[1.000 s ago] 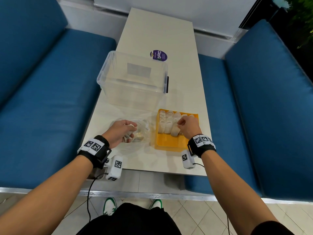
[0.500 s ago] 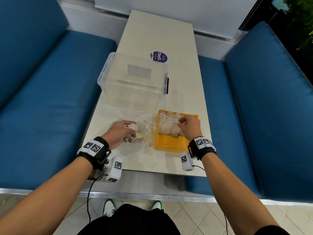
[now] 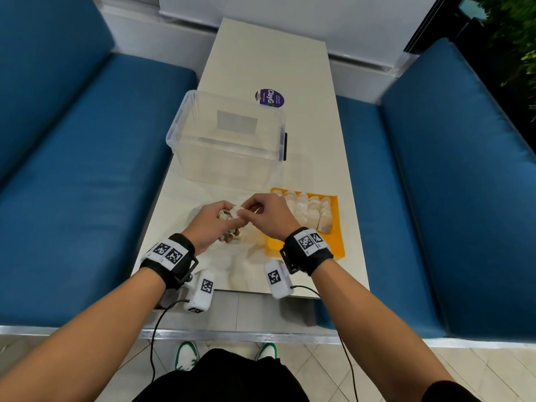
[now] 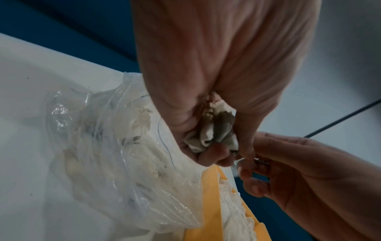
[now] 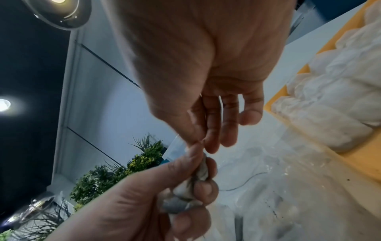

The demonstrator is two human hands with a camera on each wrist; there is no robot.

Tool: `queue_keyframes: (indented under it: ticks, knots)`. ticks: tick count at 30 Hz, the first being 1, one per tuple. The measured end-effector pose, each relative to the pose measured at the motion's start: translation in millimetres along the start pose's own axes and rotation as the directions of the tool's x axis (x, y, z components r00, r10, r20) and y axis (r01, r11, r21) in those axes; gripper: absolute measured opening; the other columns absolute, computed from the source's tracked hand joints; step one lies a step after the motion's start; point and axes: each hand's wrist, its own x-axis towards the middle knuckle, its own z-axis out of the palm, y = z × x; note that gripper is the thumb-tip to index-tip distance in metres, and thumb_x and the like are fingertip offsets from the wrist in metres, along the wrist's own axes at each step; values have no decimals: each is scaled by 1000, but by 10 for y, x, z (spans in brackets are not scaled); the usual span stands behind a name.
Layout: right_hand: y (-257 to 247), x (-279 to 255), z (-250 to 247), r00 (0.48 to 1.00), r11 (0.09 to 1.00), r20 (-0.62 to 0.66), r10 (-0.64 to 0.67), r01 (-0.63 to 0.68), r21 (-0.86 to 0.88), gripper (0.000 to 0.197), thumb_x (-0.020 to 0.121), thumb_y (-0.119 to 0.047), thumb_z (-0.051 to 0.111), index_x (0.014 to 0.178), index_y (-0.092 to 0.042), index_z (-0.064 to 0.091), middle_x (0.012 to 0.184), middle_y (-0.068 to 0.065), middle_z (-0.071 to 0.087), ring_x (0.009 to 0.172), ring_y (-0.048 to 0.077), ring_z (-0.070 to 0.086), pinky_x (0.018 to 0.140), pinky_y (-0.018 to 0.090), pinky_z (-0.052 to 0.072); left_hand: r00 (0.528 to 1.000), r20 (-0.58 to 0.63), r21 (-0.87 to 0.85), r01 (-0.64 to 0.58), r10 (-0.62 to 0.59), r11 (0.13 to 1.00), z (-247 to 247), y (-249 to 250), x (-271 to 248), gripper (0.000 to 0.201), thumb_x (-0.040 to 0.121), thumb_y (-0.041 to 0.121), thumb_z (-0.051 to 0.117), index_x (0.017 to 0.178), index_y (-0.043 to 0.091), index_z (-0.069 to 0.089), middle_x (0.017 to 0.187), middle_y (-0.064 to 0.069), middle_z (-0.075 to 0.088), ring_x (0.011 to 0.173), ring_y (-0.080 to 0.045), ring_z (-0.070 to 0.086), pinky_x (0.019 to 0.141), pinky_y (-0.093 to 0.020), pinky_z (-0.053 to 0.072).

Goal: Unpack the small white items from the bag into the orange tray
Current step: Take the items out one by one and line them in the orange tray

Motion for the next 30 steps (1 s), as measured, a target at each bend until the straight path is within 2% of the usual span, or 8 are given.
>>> queue_keyframes:
  ticks: [2,6,13,16,20,23,25,30]
  knots:
    - [-8,21,-14,1000,1000,-25,-17,18,2,6,87,-20,77,85,-15,75,73,-7,70,64,3,62,66,21,49,1000,-2,23,-13,13,1000,-8,3,-20,33,87,11,81,112,-2,64,85,-17,67,64,-22,61,50,-28,44]
    - [-76,15,-96,994,995,-73,-80,75,-62,4,90,-19,73,90,-16,75,78,-7,69,66,0,57,65,9,41,1000,11,13,-9,9,1000,-22,26,-67,31,93,19,76,115,1,65,90,-16,70,61,-16,61,51,-29,44]
    - [-126,-21,-124,982,992,-142,-123,120,-34,4,92,-18,71,95,-18,75,92,-2,71,80,13,62,71,19,49,999,50,25,1,-2,1000,-27,5,-87,33,92,27,76,110,0,69,90,-12,69,64,-15,61,53,-28,46]
    - [-115,-34,-135,989,993,-90,-114,111,-37,10,92,-21,72,101,-18,75,94,-3,72,82,13,63,69,11,46,1000,27,46,-5,4,999,-22,-4,-72,18,94,21,75,96,6,66,89,-15,67,62,-16,61,51,-27,46]
    - [-114,-69,-224,992,991,-60,-110,106,-76,5,90,-18,74,96,-19,75,85,-7,71,76,11,60,66,7,42,1000,19,56,14,-15,998,-13,-26,-46,31,92,24,78,106,-1,65,87,-14,68,65,-18,61,51,-27,46]
    - [-70,-106,-378,990,988,-68,-122,115,-107,5,89,-20,75,89,-24,73,80,-13,68,73,10,59,67,14,45,1000,7,77,22,-22,997,7,-37,-38,32,91,28,78,107,2,66,83,-11,67,64,-17,61,51,-28,46]
    - [14,-134,-537,991,989,-93,-101,90,-119,4,88,-20,76,89,-23,73,81,-11,69,72,10,60,69,19,48,999,-12,75,36,-35,997,23,-38,-32,29,93,27,76,106,3,66,76,-10,63,58,-15,58,50,-27,45]
    - [440,-219,-963,992,961,-124,27,-60,-271,3,87,-21,76,89,-22,74,82,-13,68,74,0,57,72,15,44,987,-95,-26,127,-129,992,19,-43,-2,30,95,32,73,106,4,66,69,-6,51,60,-16,52,54,-28,46]
